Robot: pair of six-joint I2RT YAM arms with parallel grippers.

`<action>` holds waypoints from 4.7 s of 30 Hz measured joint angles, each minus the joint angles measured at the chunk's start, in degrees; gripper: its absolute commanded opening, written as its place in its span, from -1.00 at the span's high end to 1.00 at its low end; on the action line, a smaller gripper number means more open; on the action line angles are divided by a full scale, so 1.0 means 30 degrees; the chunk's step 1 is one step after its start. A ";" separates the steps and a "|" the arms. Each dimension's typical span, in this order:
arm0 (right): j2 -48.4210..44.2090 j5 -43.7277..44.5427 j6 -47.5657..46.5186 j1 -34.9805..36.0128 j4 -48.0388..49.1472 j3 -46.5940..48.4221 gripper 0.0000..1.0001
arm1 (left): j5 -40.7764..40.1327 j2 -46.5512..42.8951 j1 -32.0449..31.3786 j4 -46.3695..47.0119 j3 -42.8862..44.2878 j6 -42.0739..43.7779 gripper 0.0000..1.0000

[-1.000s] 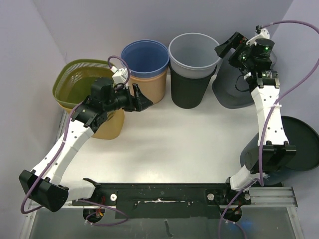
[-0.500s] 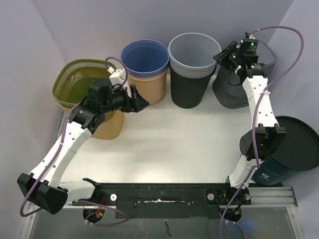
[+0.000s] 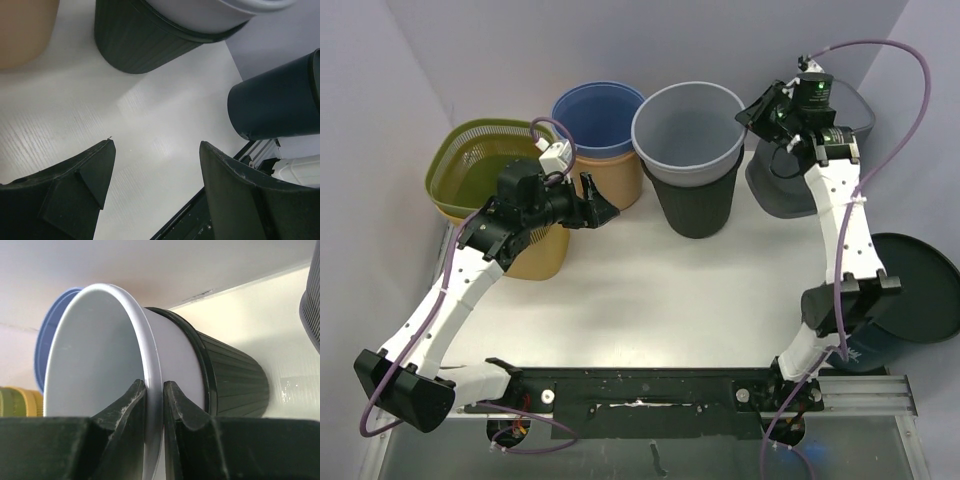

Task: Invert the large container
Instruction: Adjust the container at the center of the board.

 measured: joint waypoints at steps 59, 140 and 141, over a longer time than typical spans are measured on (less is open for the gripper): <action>-0.6470 0.3206 -0.3249 0.4554 0.0809 -0.4167 1.00 | -0.4925 0.8255 -1.0899 -0.2135 1.3413 0.4714 -0.37; -0.7868 0.5792 -0.1698 0.9122 -0.0350 -1.0673 0.29 | -0.2470 0.1821 -0.4277 0.5989 -0.0058 -0.4830 1.00; -0.7890 0.5763 -0.1676 0.9122 -0.0328 -1.0652 0.29 | -0.2361 0.1821 -0.4248 0.5901 0.0124 -0.4838 1.00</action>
